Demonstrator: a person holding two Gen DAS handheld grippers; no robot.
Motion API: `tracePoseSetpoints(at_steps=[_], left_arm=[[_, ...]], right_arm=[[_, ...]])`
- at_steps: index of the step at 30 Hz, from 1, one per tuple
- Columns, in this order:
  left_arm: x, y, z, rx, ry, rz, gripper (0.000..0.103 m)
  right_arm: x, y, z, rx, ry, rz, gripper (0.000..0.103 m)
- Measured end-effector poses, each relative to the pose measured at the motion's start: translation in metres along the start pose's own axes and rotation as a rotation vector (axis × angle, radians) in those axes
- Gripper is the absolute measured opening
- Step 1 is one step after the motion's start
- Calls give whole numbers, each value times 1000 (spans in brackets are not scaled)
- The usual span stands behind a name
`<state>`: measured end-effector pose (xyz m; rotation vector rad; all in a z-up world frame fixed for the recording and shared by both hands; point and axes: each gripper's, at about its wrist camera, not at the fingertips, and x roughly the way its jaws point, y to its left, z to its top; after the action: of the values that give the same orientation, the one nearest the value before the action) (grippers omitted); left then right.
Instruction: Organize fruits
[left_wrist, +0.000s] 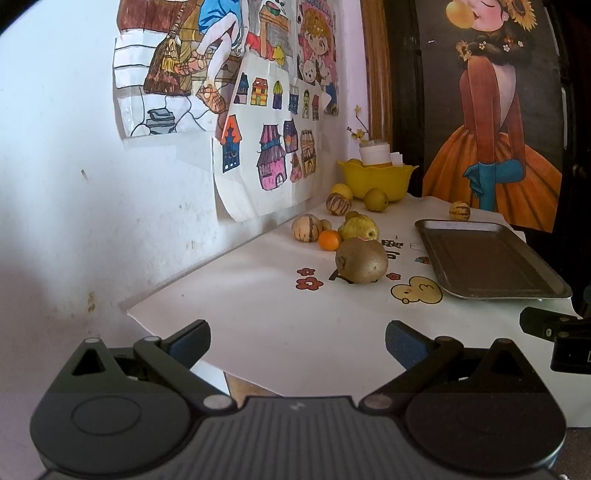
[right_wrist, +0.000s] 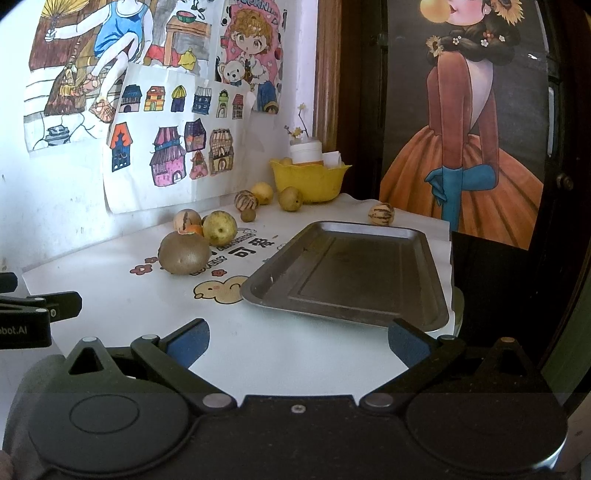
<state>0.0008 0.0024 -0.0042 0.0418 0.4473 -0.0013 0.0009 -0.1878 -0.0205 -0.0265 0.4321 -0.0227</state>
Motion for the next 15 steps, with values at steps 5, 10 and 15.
tracePoseSetpoints(at_steps=[5,10,15], left_arm=[[2,-1,1,4,6,11,103],[9,-2,11,19,24,14,103],[27,0,26,11,67,-14,103]], right_arm=[[2,-1,-3,-5,-1,1,103],[6,-6,5,-14,-27,-12,103],[20,-29,37,27,-54,73,103]])
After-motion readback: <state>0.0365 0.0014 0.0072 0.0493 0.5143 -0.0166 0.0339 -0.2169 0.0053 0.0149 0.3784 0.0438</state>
